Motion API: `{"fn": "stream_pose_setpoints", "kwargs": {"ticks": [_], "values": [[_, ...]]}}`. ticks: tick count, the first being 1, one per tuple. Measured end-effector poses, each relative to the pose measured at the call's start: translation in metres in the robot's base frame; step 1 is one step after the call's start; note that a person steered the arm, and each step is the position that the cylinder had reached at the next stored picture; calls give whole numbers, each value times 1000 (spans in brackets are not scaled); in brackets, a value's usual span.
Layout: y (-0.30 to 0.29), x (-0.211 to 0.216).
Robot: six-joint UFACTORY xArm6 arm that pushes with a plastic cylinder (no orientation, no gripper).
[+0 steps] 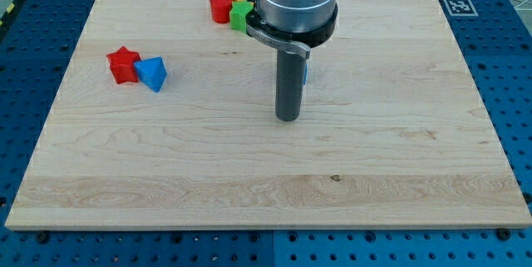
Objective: Slide blue cube up towards top center
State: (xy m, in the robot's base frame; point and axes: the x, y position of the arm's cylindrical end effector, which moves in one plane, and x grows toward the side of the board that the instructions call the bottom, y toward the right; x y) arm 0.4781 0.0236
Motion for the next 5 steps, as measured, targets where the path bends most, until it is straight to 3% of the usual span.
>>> {"fn": "stream_pose_setpoints", "kwargs": {"ticks": [1, 3, 5], "values": [[0, -6], [5, -69], [8, -78]]}}
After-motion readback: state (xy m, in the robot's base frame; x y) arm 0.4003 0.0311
